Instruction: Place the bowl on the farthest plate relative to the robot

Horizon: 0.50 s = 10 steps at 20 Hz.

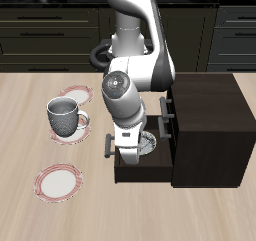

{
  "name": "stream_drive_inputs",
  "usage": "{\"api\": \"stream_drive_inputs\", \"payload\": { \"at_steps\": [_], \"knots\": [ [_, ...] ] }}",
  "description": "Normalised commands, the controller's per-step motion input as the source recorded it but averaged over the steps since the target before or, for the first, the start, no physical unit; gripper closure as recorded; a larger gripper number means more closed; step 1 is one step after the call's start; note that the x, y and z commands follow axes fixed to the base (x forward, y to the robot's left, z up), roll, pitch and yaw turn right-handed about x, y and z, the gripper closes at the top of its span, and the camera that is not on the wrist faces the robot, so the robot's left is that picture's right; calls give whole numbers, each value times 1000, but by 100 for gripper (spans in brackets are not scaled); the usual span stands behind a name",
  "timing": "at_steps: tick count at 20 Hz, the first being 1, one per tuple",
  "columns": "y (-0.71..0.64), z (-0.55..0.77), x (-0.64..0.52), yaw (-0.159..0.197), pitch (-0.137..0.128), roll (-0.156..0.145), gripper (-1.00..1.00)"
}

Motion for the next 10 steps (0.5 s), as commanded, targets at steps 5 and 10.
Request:
{"api": "stream_drive_inputs", "payload": {
  "at_steps": [5,10],
  "knots": [
    [11,38,-2,-25,7,4,100],
    [3,109,18,-36,-4,4,100]
  ]
}}
